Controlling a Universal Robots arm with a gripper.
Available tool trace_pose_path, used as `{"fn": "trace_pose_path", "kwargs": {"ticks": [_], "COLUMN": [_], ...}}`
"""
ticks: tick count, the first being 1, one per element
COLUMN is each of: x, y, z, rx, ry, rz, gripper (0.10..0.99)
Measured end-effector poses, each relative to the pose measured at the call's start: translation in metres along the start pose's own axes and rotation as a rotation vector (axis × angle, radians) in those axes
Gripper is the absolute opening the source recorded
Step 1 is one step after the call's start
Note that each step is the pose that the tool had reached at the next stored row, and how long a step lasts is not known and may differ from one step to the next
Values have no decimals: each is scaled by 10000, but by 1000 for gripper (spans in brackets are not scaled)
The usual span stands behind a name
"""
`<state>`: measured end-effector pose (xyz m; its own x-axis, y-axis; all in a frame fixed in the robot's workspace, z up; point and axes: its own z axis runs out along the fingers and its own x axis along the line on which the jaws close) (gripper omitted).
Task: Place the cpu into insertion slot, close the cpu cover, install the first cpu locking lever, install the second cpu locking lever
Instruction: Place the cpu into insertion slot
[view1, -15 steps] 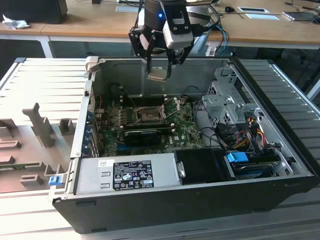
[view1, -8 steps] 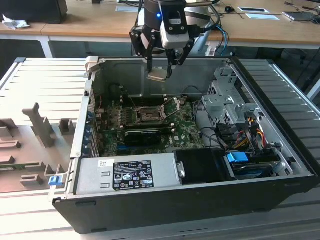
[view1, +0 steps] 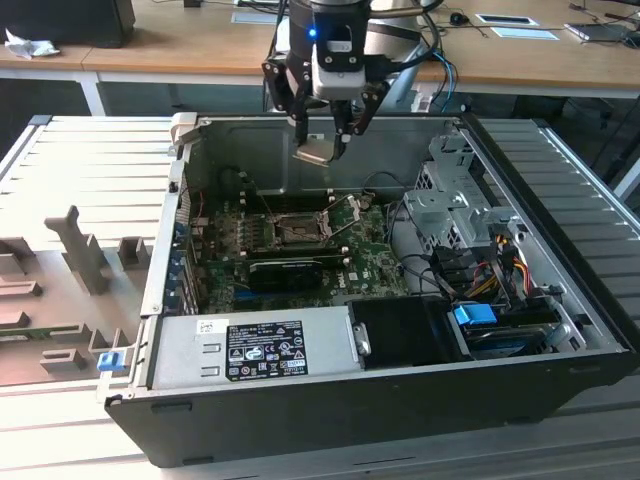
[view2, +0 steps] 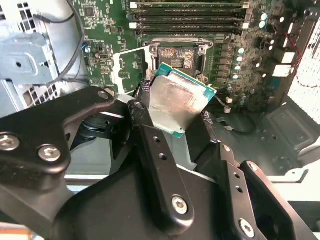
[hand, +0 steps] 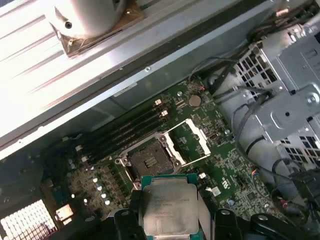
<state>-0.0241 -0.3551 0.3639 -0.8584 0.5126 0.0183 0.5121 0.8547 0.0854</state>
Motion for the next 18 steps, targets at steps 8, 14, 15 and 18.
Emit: {"fn": "trace_pose_path", "kwargs": {"ticks": [8,14,15,18], "x": [-1,-1,-1,-1], "y": [-3,-4,-5,-5], "z": [38,50,51,60], "rx": [-26,-45,-47,-57], "ry": [-127,-212,-225,-271], "rz": [1480,2469,2621,3157], "gripper": [529,529,529,529]}}
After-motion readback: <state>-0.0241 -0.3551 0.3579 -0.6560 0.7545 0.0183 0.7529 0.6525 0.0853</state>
